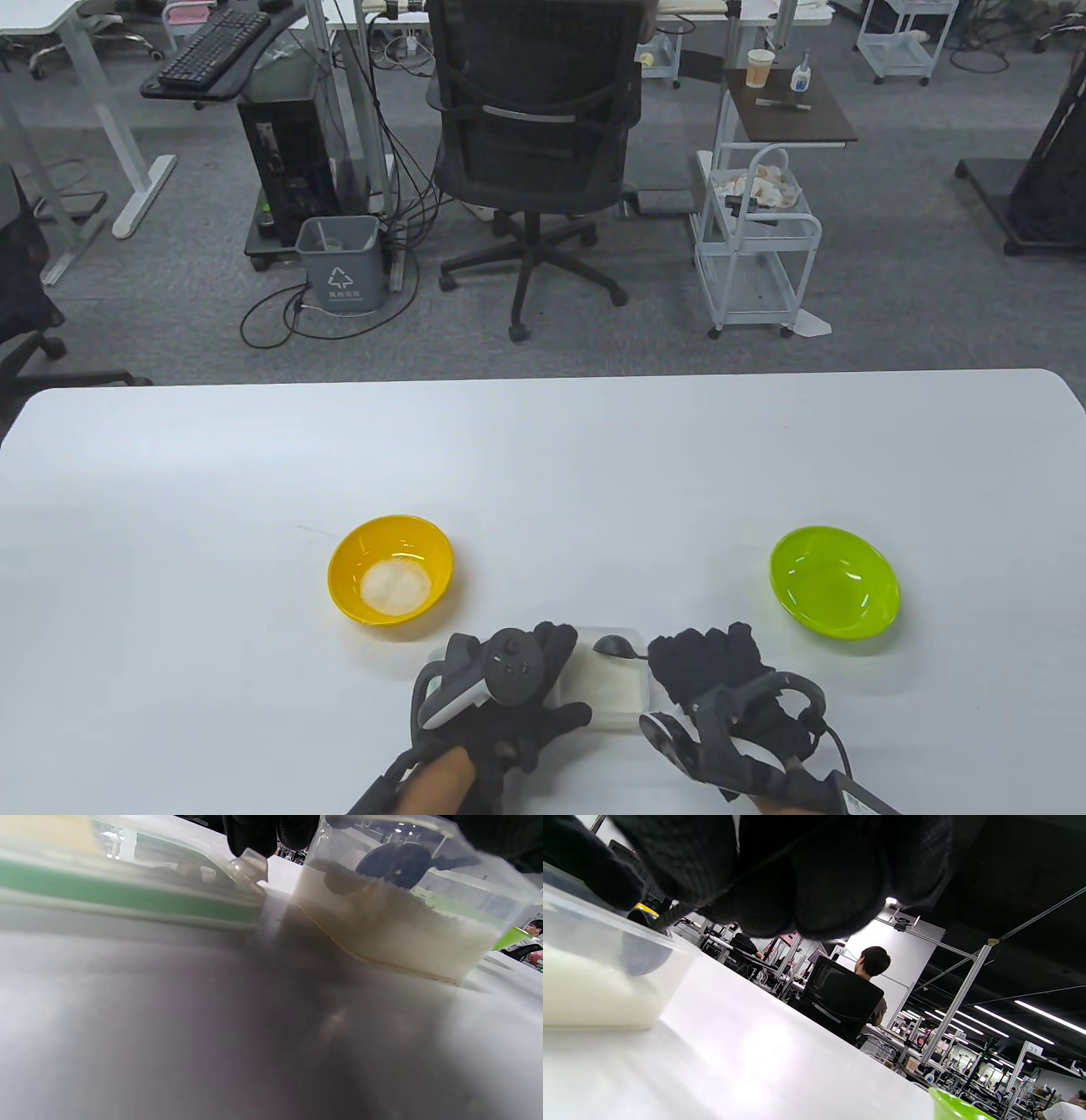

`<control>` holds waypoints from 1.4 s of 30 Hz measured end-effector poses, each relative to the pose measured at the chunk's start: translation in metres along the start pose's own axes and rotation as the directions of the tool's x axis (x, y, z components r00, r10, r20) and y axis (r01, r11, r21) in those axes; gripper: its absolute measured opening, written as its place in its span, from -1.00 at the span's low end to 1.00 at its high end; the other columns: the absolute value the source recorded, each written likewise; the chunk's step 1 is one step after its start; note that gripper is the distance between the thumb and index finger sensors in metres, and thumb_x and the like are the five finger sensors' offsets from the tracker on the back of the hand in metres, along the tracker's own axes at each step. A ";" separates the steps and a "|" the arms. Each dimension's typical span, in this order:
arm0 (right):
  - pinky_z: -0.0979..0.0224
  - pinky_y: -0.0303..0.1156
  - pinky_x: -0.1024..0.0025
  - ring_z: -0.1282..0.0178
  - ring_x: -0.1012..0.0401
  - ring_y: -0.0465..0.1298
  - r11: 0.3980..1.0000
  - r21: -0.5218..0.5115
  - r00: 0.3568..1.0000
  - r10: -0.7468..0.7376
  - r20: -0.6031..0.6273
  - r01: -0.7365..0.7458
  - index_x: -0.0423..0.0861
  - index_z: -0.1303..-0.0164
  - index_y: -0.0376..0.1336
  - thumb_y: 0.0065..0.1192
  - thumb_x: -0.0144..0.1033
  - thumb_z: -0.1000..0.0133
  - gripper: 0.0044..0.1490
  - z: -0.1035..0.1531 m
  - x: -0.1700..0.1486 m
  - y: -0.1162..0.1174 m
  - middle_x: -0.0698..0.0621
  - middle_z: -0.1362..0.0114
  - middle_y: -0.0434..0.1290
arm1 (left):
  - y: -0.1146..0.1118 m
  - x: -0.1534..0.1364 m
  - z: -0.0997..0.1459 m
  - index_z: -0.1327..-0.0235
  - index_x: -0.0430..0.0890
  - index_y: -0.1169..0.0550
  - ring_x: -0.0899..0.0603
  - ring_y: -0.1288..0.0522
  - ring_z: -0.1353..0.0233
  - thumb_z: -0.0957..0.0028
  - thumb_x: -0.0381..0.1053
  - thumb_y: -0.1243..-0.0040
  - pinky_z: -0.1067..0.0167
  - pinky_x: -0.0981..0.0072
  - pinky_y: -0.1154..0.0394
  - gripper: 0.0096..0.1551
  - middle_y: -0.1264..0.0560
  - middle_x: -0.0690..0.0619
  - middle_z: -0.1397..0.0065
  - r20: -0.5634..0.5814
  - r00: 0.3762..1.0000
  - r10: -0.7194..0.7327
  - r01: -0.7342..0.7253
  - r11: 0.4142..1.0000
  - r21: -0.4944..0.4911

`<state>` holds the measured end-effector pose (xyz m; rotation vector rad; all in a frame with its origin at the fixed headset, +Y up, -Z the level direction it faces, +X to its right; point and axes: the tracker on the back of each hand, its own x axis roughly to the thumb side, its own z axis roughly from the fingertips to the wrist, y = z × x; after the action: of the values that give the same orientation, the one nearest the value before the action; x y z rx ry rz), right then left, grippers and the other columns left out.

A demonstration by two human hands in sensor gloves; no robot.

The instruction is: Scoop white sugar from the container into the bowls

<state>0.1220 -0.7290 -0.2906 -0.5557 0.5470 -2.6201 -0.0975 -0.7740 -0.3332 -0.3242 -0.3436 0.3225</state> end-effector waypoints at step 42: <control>-0.20 0.51 0.08 0.33 0.13 0.65 0.200 0.213 0.290 -0.736 -0.612 0.957 0.11 -0.17 0.45 0.31 -0.08 -0.06 -0.54 -0.001 -0.062 0.069 -0.06 -0.07 0.63 | 0.000 0.002 0.000 -0.64 0.32 0.01 -0.08 -0.17 -0.80 0.22 0.58 -0.08 -0.66 -0.16 0.01 0.13 -0.08 0.20 -0.77 -0.006 1.000 0.014 -0.014 1.000 -0.016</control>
<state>0.1948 -0.7579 -0.3403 -0.0867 -0.8103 -3.7873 -0.0960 -0.7735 -0.3323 -0.3439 -0.3381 0.3329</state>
